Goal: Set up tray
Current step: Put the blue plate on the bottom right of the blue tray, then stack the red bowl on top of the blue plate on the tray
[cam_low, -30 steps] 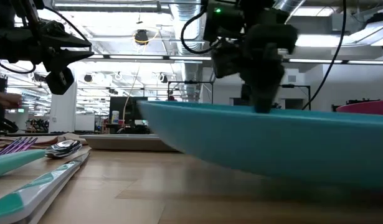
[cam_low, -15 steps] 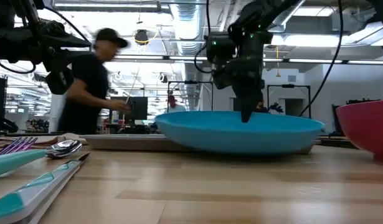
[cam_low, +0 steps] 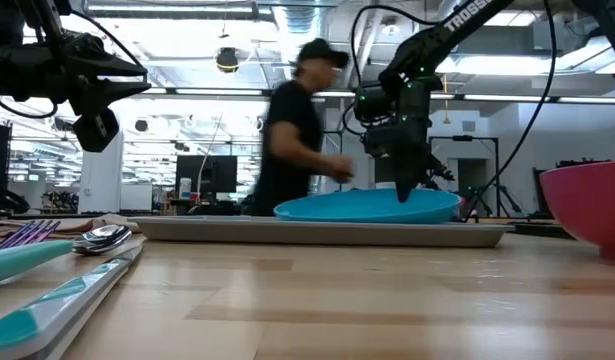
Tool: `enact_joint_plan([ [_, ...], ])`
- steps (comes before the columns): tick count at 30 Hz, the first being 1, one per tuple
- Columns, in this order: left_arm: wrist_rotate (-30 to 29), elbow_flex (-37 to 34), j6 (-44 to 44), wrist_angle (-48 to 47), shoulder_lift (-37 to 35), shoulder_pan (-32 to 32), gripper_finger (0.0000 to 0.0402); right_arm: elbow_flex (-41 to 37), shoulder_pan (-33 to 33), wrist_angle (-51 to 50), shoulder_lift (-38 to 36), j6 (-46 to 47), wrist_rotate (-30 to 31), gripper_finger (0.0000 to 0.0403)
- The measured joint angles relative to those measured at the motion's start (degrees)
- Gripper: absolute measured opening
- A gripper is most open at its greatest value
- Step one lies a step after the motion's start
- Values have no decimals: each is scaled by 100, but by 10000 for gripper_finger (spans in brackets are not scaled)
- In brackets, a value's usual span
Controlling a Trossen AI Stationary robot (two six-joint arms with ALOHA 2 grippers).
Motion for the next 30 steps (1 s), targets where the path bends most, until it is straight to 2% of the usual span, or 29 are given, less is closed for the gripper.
enact_joint_plan([
  [12,-15,-1,3,0,0,-1,62,-70,-159,-184,0,-229,127,7],
  [21,-15,-2,109,0,0,-1,62,-72,-144,-185,0,-78,847,58],
  [30,-13,0,114,0,0,-1,62,-67,-70,-189,0,68,835,92],
])
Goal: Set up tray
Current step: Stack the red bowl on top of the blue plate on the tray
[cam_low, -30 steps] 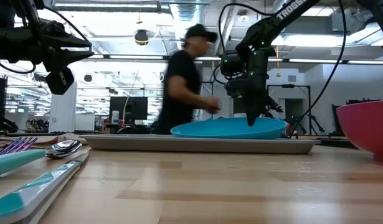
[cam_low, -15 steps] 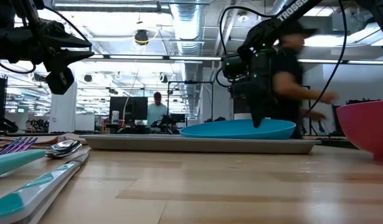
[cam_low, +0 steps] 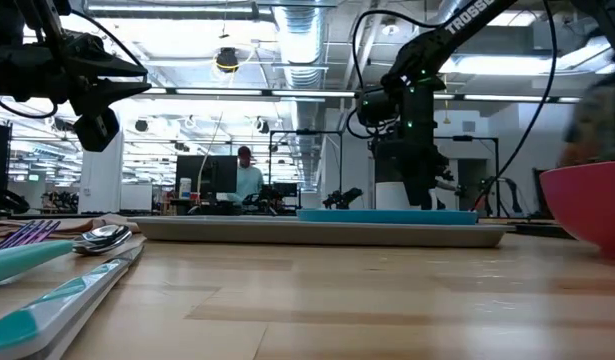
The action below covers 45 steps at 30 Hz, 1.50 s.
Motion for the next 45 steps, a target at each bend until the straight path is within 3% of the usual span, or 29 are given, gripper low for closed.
enact_joint_plan([
  [9,0,-2,1,0,0,0,62,867,641,-623,-2,288,-15,93],
  [14,2,-2,1,0,0,0,62,1459,1184,-1352,-2,1413,-15,93],
  [24,275,3,-117,-20,0,-1,62,1569,3080,-2109,-199,3338,30,93],
  [28,367,3,-166,-42,-1,-1,62,1541,3881,-1808,-873,3833,748,93],
  [32,372,3,-156,-50,0,-1,62,719,4343,-794,-1938,4337,1321,93],
  [39,450,3,-395,-46,-1,-1,62,-2213,4838,2230,-3939,5412,1000,93],
  [42,616,0,-447,-18,0,-1,62,-2878,5019,2144,-4510,6617,1023,93],
  [45,641,0,-504,-13,-1,-1,62,-3043,5236,1233,-4734,7975,1012,93],
])
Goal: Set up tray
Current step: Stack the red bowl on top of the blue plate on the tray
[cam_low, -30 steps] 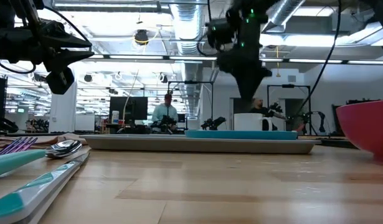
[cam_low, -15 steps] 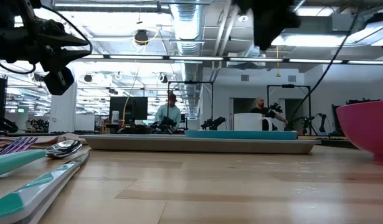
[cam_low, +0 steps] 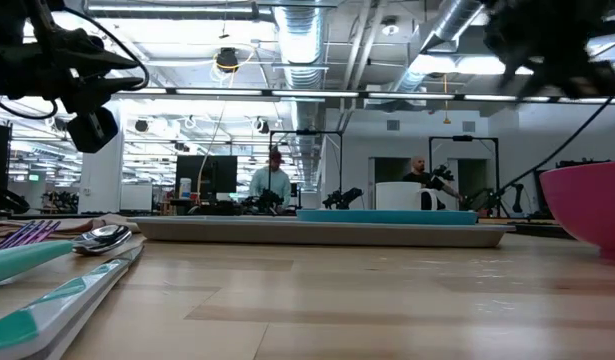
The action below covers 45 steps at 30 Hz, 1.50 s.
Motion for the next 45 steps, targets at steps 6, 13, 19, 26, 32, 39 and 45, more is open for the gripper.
enact_joint_plan([
  [6,-13,0,-7,-2,1,0,62,93,329,-852,210,1243,-279,93],
  [13,-173,0,-90,-26,1,0,62,313,327,-879,1011,1261,-675,93],
  [19,-179,0,-105,-26,0,0,62,716,327,-884,1732,785,-724,93],
  [26,-195,0,-105,-26,1,0,62,833,325,-873,2305,740,-929,93],
  [32,-193,0,-105,-26,-1,0,62,835,312,-926,2641,738,-1020,93],
  [39,-204,0,-105,-26,1,0,62,835,259,-873,2837,609,-1061,60],
  [45,-221,0,-101,-31,0,0,62,841,179,-919,2764,439,-1054,13],
])
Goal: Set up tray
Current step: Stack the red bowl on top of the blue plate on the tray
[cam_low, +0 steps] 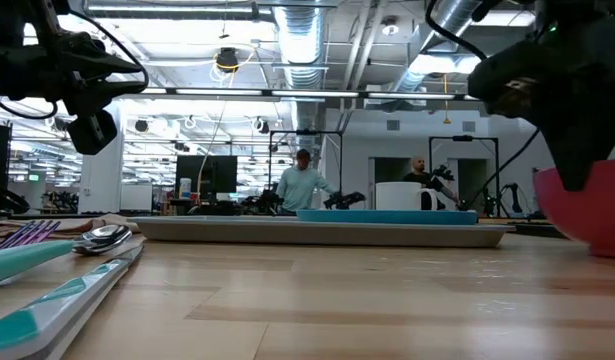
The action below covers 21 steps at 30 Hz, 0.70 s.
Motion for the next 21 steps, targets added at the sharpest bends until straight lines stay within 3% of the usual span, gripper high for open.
enact_joint_plan([
  [4,-17,0,65,-2,-1,0,62,182,-158,-260,-47,-220,24,15],
  [12,-64,0,138,-11,-1,0,62,1192,-898,-972,-45,-1661,410,7],
  [16,-85,0,142,-11,-1,0,62,1638,-1294,-1010,-45,-2579,764,5],
  [21,-150,-2,142,-6,0,0,62,1946,-1905,-878,169,-3852,743,3],
])
